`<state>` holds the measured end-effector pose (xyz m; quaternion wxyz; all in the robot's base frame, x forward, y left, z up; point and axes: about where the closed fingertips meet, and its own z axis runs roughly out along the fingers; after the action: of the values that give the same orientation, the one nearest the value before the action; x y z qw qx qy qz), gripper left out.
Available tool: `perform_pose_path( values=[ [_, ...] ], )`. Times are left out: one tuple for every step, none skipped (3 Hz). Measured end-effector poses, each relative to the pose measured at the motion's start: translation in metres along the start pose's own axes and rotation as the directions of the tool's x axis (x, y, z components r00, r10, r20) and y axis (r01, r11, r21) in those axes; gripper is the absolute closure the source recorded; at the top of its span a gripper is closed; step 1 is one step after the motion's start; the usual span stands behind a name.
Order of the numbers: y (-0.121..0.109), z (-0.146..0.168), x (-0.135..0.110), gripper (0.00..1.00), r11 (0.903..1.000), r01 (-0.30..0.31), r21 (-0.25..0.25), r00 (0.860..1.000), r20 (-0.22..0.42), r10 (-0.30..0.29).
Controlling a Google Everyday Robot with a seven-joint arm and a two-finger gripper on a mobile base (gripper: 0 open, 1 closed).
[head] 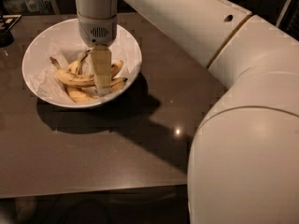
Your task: Pick banana from white bowl
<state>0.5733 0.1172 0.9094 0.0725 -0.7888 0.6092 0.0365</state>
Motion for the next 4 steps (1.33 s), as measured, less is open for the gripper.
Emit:
perform_pose_path(
  values=[
    [0.001,0.013,-0.008,0.0,0.9991,-0.015,-0.041,0.999,0.033,0.016],
    [-0.005,0.027,-0.008,0.0,0.9963,-0.037,-0.078,0.998,0.056,0.041],
    [-0.015,0.028,-0.005,0.17,0.9951,-0.049,-0.086,0.996,0.071,0.055],
    [-0.021,0.027,-0.004,0.27,0.9949,-0.05,-0.087,0.995,0.082,0.057]
  ],
)
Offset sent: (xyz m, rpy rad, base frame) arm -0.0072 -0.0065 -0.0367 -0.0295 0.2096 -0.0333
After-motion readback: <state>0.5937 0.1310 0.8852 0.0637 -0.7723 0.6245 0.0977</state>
